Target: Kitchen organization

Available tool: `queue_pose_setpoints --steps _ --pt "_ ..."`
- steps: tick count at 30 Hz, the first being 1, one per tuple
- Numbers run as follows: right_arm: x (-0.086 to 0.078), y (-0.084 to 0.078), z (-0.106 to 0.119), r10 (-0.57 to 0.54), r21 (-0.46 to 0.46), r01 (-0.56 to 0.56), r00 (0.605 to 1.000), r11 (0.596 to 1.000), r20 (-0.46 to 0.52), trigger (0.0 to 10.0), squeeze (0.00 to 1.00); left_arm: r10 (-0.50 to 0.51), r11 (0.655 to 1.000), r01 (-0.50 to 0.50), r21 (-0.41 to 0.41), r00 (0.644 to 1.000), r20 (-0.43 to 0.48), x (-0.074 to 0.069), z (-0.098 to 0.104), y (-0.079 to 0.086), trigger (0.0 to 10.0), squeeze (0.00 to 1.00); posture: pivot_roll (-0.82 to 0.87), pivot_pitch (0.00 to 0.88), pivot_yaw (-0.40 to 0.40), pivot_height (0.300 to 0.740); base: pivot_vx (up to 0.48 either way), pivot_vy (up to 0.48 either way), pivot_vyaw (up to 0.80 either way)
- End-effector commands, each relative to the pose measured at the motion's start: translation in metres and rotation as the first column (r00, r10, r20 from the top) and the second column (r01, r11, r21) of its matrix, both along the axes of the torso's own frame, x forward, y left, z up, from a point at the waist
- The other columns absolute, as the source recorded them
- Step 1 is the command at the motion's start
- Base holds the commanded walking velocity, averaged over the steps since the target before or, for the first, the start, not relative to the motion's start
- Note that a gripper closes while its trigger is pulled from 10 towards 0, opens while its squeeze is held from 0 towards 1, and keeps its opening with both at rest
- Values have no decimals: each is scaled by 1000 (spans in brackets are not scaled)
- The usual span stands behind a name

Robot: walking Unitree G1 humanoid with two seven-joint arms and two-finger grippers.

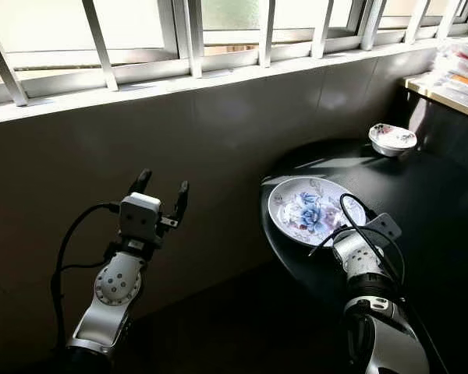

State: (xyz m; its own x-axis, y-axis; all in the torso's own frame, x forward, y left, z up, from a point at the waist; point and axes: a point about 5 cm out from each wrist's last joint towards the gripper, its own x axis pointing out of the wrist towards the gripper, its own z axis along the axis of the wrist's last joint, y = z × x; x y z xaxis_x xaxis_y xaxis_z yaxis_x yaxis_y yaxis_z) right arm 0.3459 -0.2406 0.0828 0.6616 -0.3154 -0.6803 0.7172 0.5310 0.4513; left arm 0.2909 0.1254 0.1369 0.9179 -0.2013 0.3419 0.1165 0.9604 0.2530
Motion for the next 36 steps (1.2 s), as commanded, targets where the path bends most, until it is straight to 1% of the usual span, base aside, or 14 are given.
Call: queue_pose_setpoints --steps 1,6,15,19,20,22,24,27,28,29,31,34,35,36 --pt "-9 -7 -12 -23 -39 20 996 999 -82 0 0 -5 1000 5 16 1000 -10 0 -3 -2 10000 0 34 0 -34 740 0 0 0" --pt "-10 -7 -12 -15 -73 9 996 997 -93 0 0 -5 1000 6 16 1000 -12 0 -4 -3 10000 0 32 0 -33 740 0 0 0" --pt "-3 -8 -1 16 -164 -21 999 986 -34 0 0 0 1000 0 16 1000 -16 1 -5 -2 10000 0 28 0 -38 740 0 0 0" --pt "1 -4 11 49 -229 -31 996 973 70 0 0 6 1000 -6 15 1000 -18 0 -6 -2 10000 0 28 0 -41 740 0 0 0" --pt "1 -4 11 49 -229 -31 996 973 70 0 0 6 1000 -6 15 1000 -18 0 -6 -2 10000 0 28 0 -41 740 0 0 0" --pt "6 1 26 76 -267 -16 973 964 216 0 0 11 1000 -11 15 1000 -17 0 -6 -1 10000 0 29 0 -42 740 0 0 0" --pt "8 6 38 111 -299 -13 943 954 313 0 0 14 1000 -14 16 1000 -17 0 -6 -1 10000 0 27 0 -40 740 0 0 0" --pt "8 11 43 149 -321 -29 923 947 355 0 0 15 1000 -15 16 1000 -18 0 -6 0 10000 0 27 0 -39 740 0 0 0" --pt "8 16 46 182 -326 -48 901 944 395 0 0 16 1000 -15 16 1000 -20 0 -7 0 10000 0 25 0 -38 740 0 0 0" --pt "8 16 46 182 -326 -48 901 944 395 0 0 16 1000 -15 16 1000 -20 0 -7 0 10000 0 25 0 -38 740 0 0 0" --pt "7 24 52 242 -341 -82 855 937 458 0 0 17 1000 -17 18 1000 -22 0 -8 0 10000 0 24 0 -37 740 0 0 0" --pt "6 35 58 326 -380 -138 806 915 494 0 0 19 1000 -18 19 1000 -23 1 -8 1 10000 0 22 0 -35 740 0 0 204" --pt "6 35 58 326 -380 -138 806 915 494 0 0 19 1000 -18 19 1000 -23 1 -8 1 10000 0 22 0 -35 740 0 0 613" --pt "5 38 60 353 -394 -155 789 906 502 0 0 19 1000 -18 19 1000 -24 1 -8 1 10000 0 22 0 -34 740 0 0 800"
